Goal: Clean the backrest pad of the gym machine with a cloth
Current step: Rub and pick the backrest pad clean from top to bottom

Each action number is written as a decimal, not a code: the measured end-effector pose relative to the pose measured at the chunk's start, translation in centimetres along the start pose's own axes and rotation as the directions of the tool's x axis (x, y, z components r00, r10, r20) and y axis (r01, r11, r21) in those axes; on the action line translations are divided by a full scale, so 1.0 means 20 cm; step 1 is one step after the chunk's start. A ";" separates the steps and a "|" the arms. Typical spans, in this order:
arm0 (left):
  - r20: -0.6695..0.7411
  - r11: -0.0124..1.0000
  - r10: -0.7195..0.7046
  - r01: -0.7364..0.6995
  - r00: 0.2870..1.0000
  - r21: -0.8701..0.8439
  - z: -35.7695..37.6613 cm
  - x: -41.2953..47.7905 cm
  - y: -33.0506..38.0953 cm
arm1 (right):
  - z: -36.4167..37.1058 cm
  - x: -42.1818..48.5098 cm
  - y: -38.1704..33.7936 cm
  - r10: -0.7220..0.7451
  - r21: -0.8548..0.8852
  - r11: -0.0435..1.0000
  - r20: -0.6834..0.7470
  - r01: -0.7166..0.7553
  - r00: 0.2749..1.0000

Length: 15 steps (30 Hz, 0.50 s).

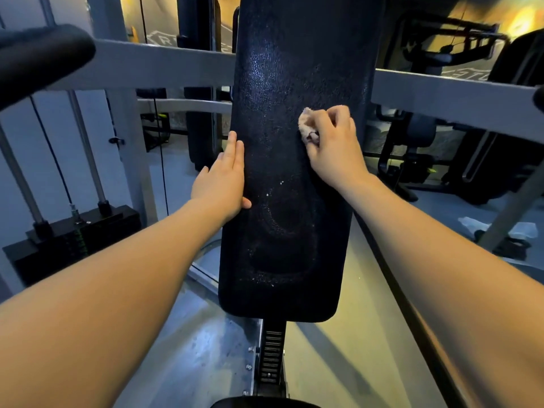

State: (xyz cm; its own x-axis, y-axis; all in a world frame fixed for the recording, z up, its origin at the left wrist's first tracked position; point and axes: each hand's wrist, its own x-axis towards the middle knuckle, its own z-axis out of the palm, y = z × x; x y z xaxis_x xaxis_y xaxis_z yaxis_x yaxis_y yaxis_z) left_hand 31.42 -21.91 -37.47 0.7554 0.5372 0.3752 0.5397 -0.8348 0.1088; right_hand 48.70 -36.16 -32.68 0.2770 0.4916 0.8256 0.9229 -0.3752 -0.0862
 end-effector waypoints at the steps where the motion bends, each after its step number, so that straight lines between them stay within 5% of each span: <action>1: -0.003 1.000 0.001 -0.001 1.000 0.001 0.00 0.00 0.00 | -0.02 0.01 0.00 -0.002 0.025 1.000 -0.014 0.002 1.000; 8: -0.021 1.000 -0.012 0.012 1.000 -0.008 0.01 0.01 -0.02 | 0.01 0.13 -0.01 0.151 -0.065 0.984 -0.194 -0.166 0.969; 11: -0.025 1.000 -0.024 0.024 0.999 -0.014 0.02 0.01 -0.03 | 0.13 -0.02 -0.14 -0.008 -0.044 0.999 -0.151 0.001 0.988; 15: -0.043 0.999 -0.033 0.033 0.999 -0.011 0.02 0.01 -0.03 | 0.18 -0.20 -0.17 -0.303 -0.047 0.950 0.083 0.308 0.949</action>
State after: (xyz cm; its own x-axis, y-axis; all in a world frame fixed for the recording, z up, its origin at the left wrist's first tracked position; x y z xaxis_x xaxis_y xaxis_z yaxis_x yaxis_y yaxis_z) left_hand 31.38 -21.35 -37.75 0.7203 0.5588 0.4109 0.5599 -0.8181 0.1311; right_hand 45.43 -34.00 -37.64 0.0051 0.6455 0.7637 0.9499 -0.2419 0.1981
